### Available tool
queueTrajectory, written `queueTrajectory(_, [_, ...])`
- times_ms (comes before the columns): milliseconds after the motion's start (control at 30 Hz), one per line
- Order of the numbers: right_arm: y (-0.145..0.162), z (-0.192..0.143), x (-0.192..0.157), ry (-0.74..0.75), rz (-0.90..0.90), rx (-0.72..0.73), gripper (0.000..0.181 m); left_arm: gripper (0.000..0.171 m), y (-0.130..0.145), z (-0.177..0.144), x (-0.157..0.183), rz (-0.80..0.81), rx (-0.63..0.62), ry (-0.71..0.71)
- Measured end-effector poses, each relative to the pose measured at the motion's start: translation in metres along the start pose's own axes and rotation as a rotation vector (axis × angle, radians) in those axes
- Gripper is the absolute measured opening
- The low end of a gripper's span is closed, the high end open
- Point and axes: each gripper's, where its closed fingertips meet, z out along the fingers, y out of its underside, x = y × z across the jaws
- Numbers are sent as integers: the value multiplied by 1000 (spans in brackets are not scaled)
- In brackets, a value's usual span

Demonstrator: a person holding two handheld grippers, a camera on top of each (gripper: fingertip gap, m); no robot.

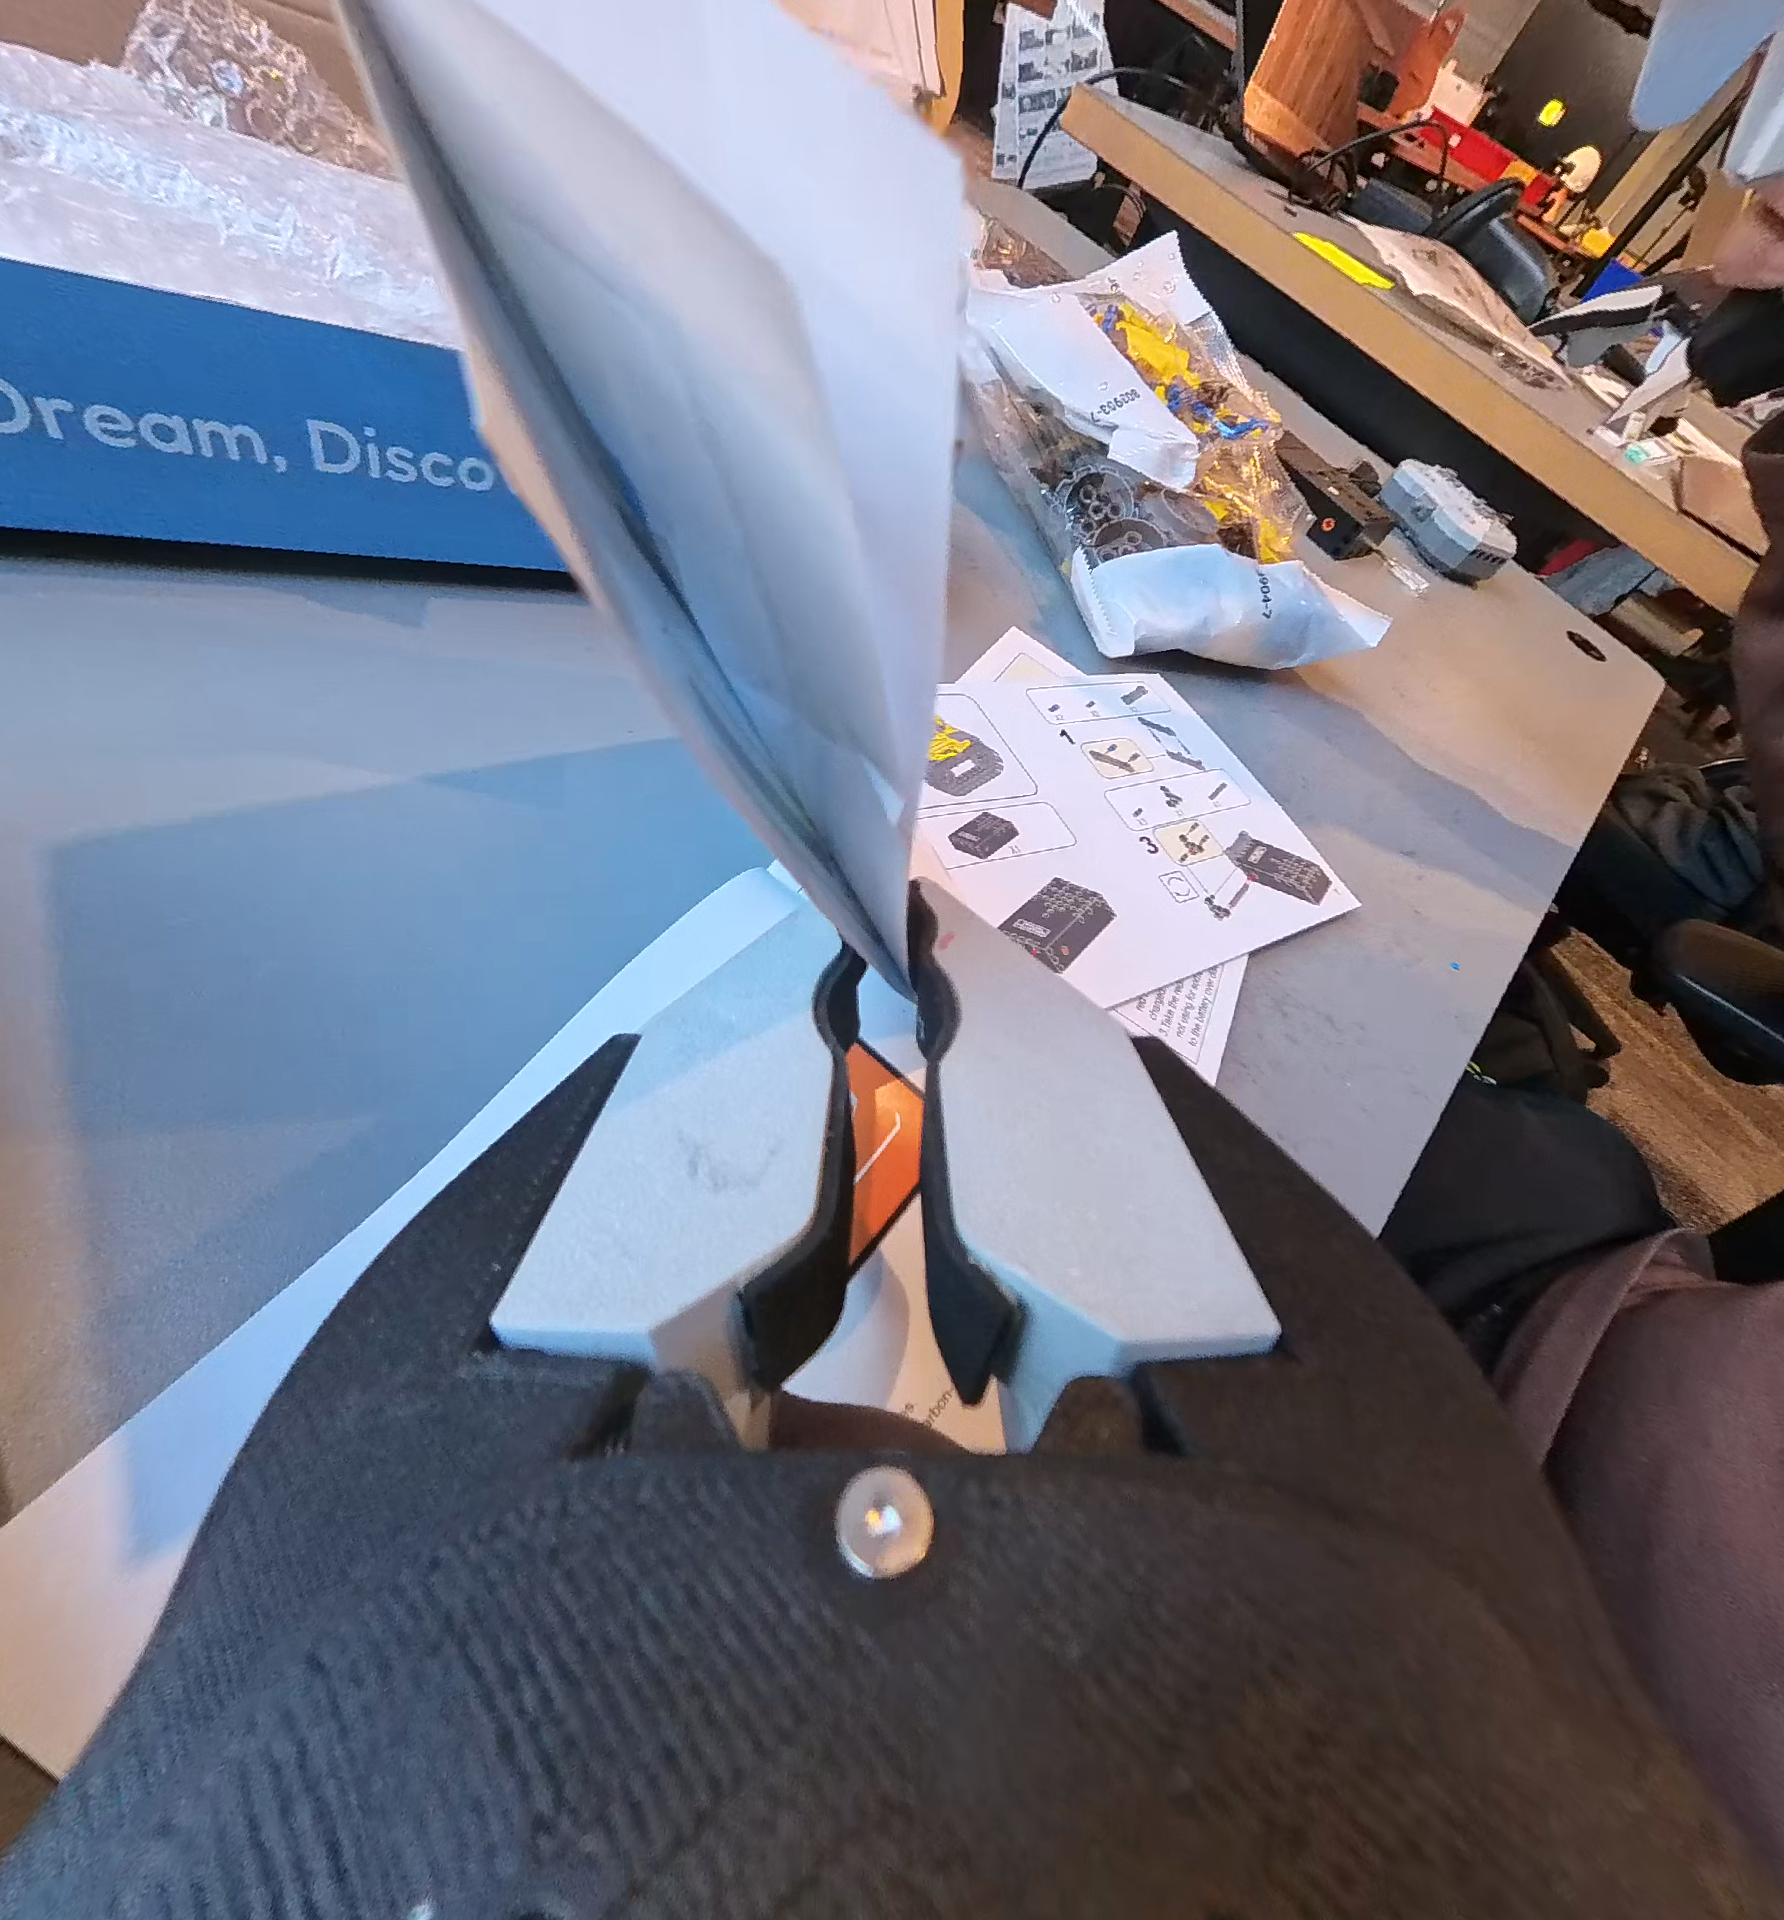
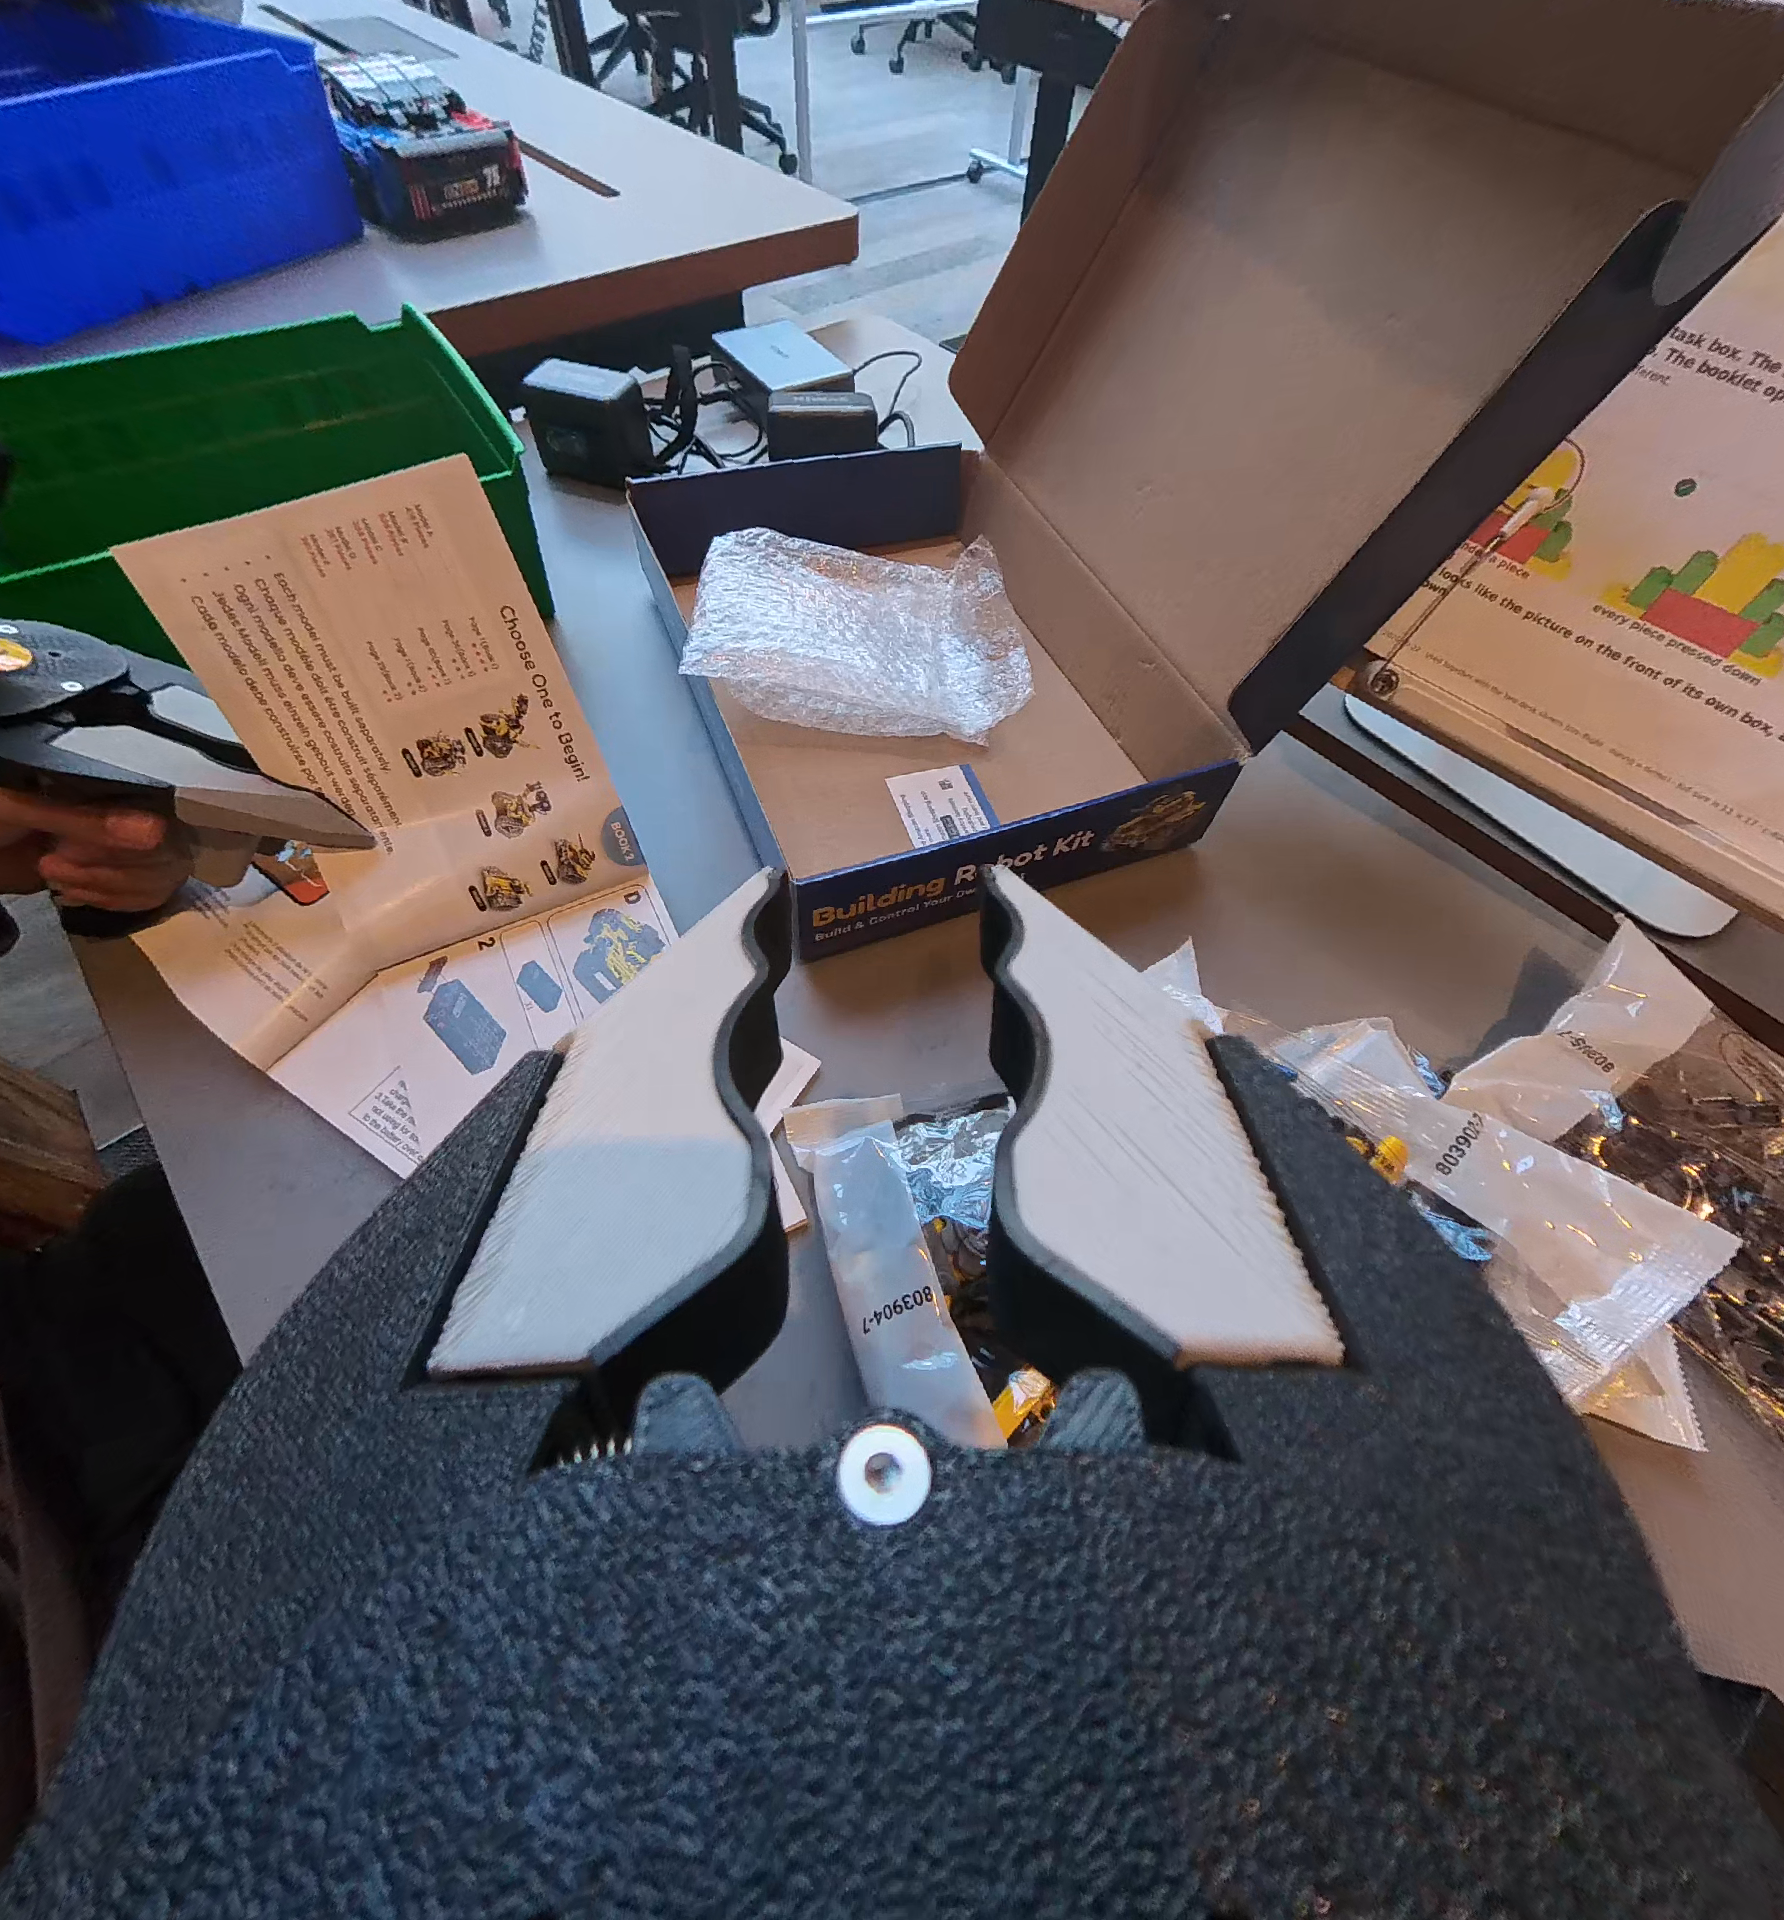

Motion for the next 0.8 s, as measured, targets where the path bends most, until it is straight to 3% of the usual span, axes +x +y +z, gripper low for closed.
queueTrajectory(800, [3, 5, -5, -15, -9, -16, 35, 2, 1, 0, 1, 6, -1, 1])
